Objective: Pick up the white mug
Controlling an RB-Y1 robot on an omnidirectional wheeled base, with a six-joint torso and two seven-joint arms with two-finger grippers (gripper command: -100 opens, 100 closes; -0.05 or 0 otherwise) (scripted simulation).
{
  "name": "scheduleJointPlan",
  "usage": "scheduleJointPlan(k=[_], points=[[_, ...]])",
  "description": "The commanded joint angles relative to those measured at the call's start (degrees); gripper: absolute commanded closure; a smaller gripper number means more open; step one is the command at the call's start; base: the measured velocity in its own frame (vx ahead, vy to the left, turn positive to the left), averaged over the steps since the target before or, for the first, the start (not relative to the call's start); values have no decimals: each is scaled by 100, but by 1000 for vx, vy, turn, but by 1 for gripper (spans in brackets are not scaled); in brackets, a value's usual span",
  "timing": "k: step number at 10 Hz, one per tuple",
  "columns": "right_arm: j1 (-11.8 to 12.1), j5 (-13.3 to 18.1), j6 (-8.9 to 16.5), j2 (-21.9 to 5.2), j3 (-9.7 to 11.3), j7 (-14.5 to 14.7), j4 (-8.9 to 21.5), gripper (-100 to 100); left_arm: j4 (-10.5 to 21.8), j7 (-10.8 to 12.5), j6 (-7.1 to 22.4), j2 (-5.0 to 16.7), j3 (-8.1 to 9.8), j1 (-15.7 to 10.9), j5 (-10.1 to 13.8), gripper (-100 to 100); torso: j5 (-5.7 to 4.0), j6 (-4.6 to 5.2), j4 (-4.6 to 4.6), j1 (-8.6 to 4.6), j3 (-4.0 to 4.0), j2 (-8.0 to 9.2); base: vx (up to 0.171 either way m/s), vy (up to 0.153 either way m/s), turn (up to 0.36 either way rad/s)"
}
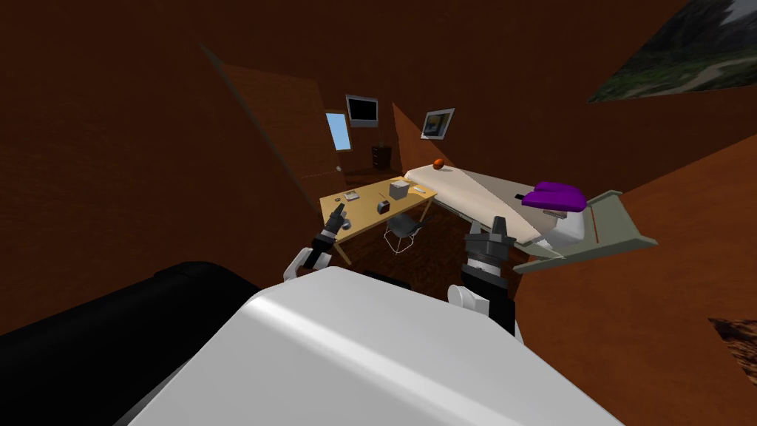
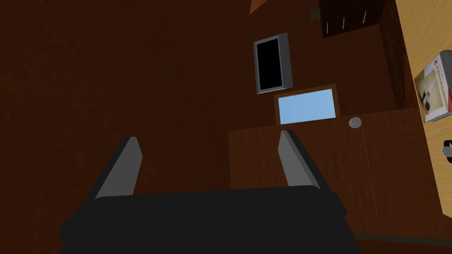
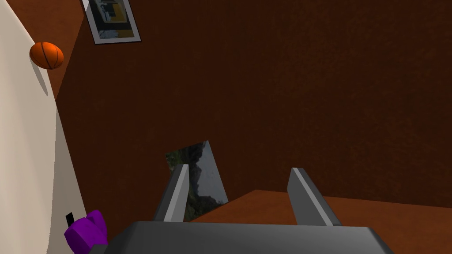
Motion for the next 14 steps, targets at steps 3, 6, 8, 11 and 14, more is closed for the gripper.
scheduleJointPlan(k=[3,6,8,11,14], points=[[0,0,0,0,0,0,0,0,585,326,-156,251,216,-19,-435,-100,0,0,-1,1,-3,-5,-29,-26,-53],[0,0,0,0,0,0,0,0,972,479,-218,360,299,-47,-651,-100,1,1,-2,6,-4,-7,-25,-12,-32],[0,0,0,0,0,0,0,0,1294,638,-285,470,378,-81,-867,-100,1,1,-2,6,-5,-8,-20,-10,-48],[1,0,0,0,0,0,0,0,1780,973,-434,687,521,-165,-1301,-100,1,-1,-3,6,-7,-11,-12,-8,-49],[1,0,0,0,-1,0,0,0,2174,1148,-515,795,583,-214,-1516,-100,2,-1,-3,10,-9,-16,-1,0,-31]])
